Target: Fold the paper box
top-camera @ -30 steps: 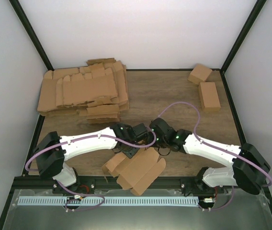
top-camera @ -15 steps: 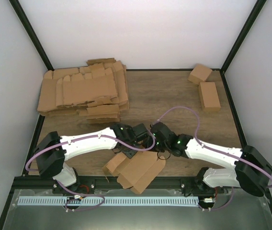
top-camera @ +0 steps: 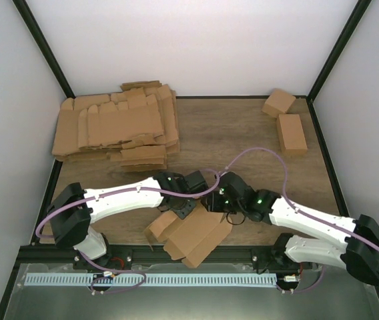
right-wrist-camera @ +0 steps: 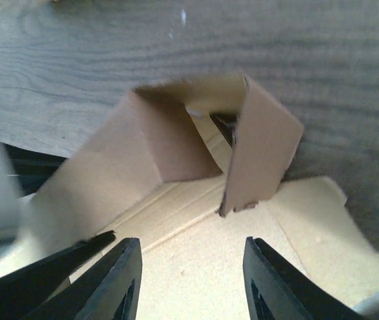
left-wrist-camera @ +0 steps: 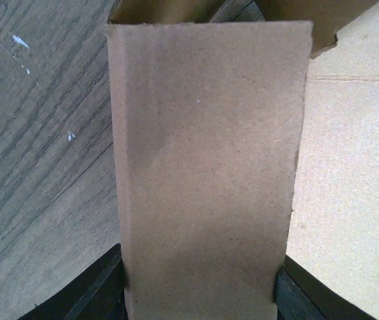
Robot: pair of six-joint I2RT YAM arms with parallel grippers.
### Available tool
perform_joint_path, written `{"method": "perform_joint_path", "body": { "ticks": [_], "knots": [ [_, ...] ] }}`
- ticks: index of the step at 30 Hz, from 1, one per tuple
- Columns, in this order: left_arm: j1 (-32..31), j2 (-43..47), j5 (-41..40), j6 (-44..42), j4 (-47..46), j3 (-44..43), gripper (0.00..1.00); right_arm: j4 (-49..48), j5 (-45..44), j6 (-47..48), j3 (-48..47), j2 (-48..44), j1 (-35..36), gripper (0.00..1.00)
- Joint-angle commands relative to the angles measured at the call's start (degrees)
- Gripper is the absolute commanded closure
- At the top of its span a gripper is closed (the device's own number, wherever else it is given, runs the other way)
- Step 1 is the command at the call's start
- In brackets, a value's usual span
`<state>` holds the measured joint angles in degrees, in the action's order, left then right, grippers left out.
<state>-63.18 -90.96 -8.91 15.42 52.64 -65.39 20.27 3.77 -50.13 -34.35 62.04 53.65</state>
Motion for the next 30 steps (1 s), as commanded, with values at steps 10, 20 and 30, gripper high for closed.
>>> {"method": "perform_joint_path", "body": {
  "ticks": [10, 20, 30],
  "knots": [
    [0.2, -0.4, -0.1, -0.9, -1.1, 0.8, 0.5, -1.2, 10.3, 9.5, -2.6, -7.5, -17.4, 0.5],
    [0.1, -0.1, 0.3, -0.5, -1.9, 1.0, 0.5, -14.6, 25.0, 12.4, -2.4, 5.6, -25.4, 0.56],
    [0.1, -0.4, 0.1, -0.4, -2.4, 1.6, 0.5, -19.7, 29.7, 14.6, -5.1, 19.5, -25.5, 0.79]
  ]
}}
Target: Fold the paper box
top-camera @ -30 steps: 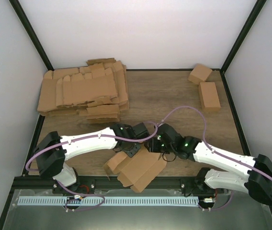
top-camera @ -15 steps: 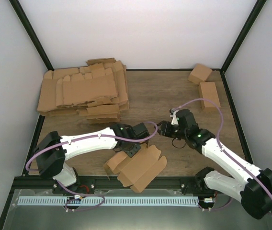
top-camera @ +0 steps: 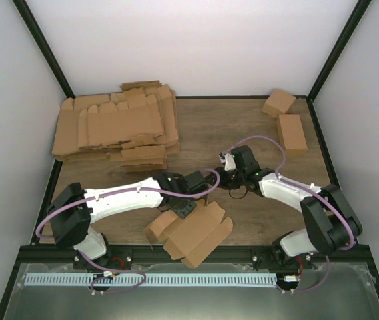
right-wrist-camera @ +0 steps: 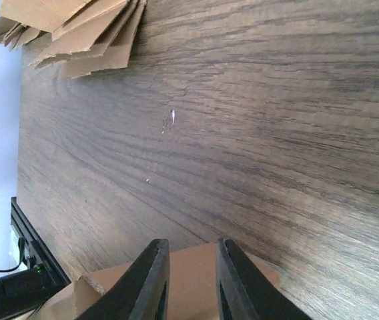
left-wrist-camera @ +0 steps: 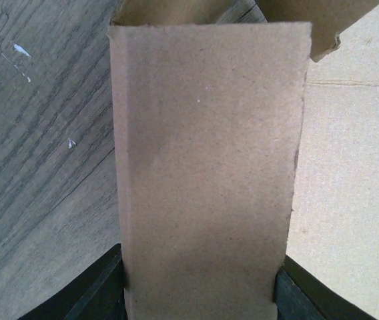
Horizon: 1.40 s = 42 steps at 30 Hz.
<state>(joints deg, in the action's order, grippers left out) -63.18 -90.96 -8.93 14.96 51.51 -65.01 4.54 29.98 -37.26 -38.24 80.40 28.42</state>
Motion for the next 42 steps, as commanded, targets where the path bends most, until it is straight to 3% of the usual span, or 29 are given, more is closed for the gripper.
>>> {"method": "perform_joint_path", "body": {
  "ticks": [1, 7, 21, 27, 34, 42],
  "knots": [
    [0.2, -0.4, 0.1, 0.1, -1.3, 1.2, 0.5, -4.9, 4.3, 1.9, -0.3, 1.0, -0.3, 0.79],
    [0.1, -0.4, 0.2, 0.2, -1.8, 1.3, 0.5, -6.8, 12.5, 3.3, 2.5, 1.8, -0.2, 0.84],
    [0.2, -1.1, 2.2, -1.4, -2.0, 0.9, 0.5, -12.1, 14.8, 4.6, 12.3, -3.0, -0.2, 0.85],
    [0.1, -0.7, 3.2, -1.6, -2.3, 1.1, 0.5, -21.9, 14.6, 5.4, 17.1, -3.7, -0.1, 0.75],
    [0.2, -0.6, 4.4, -2.1, -2.4, 0.7, 0.5, -31.4, 11.4, 8.5, 20.3, -3.2, 2.9, 0.67],
    [0.1, -0.3, 5.5, -2.7, -3.0, 0.7, 0.5, -33.1, -1.9, 15.2, 19.6, -4.4, 12.0, 0.64]
  ]
}}
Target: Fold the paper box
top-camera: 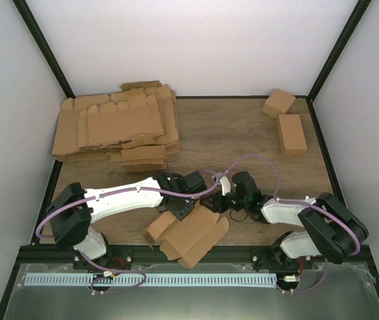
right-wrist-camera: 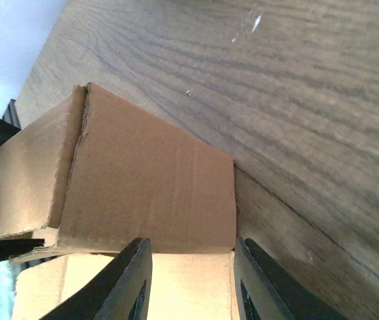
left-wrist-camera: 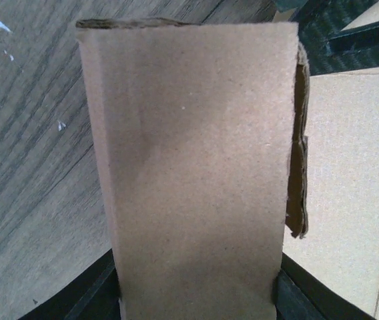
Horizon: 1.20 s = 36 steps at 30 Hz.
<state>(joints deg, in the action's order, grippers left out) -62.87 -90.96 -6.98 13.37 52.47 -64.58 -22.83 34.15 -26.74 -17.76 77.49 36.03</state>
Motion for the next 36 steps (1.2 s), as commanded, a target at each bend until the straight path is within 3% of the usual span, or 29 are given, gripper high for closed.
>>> {"method": "perform_joint_path", "body": {
  "ticks": [1, 9, 19, 29, 36],
  "knots": [
    [-0.2, -0.4, 3.6, -1.1, -4.0, 0.2, 0.5, -7.3, -7.8, 4.9, 0.1, -2.0, 5.0, 0.63],
    [-0.2, -0.4, 3.6, -1.4, -3.6, 0.5, 0.5, -14.8, -9.2, 9.8, 4.2, -3.3, 7.1, 0.6],
    [-0.1, -0.9, 4.6, -2.1, -3.6, -0.1, 0.5, -15.3, -11.6, 12.9, 3.7, -2.8, 8.0, 0.6],
    [0.1, -2.2, 5.8, -0.7, -3.6, -0.6, 0.5, -23.5, -33.1, 10.0, 6.7, 0.4, 17.7, 0.69],
    [2.3, -0.7, 10.7, 0.4, -4.6, -0.6, 0.5, -28.2, -39.0, 7.8, 7.2, 4.2, 18.5, 0.79]
  ]
}}
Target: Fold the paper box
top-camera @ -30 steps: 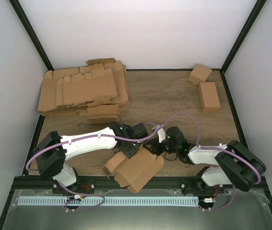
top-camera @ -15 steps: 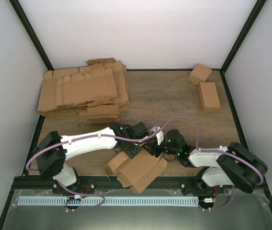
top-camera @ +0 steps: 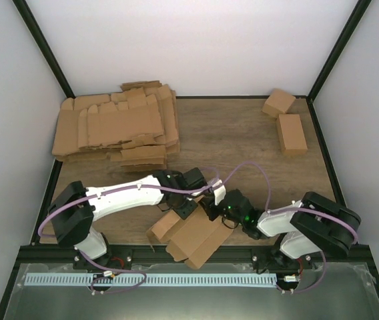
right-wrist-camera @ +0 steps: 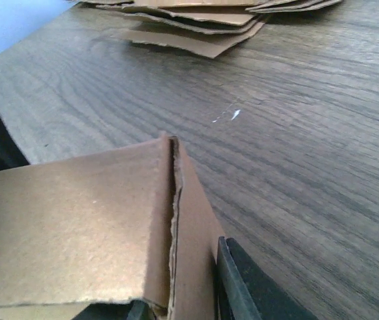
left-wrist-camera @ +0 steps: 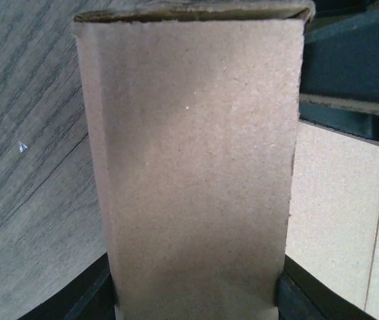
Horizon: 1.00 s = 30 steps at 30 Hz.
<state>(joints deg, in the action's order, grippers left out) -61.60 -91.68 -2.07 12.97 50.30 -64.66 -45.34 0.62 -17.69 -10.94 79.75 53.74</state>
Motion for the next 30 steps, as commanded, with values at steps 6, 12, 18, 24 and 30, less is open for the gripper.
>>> {"method": "perform_joint_path", "body": {
  "ticks": [6, 12, 18, 24, 30],
  "knots": [
    [2.1, -0.2, 8.4, 0.4, -2.8, -0.7, 0.5, -7.1, -9.4, -1.7, -0.6, 4.5, 0.8, 0.86],
    [2.9, -0.6, 9.0, 0.5, -2.6, -1.5, 0.5, -5.2, -13.6, -1.2, -2.3, 4.4, 0.8, 0.99],
    [3.4, 0.6, 10.0, 1.3, -0.7, -5.3, 0.29, -0.4, -14.9, -2.2, -3.8, 1.9, 0.8, 0.99],
    [3.5, 6.1, 7.9, 2.6, 2.3, -13.9, 0.06, 9.2, -16.6, -6.9, -6.9, -0.7, 0.8, 0.99],
    [5.7, 11.9, 2.6, 6.9, 5.3, -18.9, 0.03, 19.8, -17.3, -13.9, -9.8, -4.0, -1.2, 0.99]
  ]
}}
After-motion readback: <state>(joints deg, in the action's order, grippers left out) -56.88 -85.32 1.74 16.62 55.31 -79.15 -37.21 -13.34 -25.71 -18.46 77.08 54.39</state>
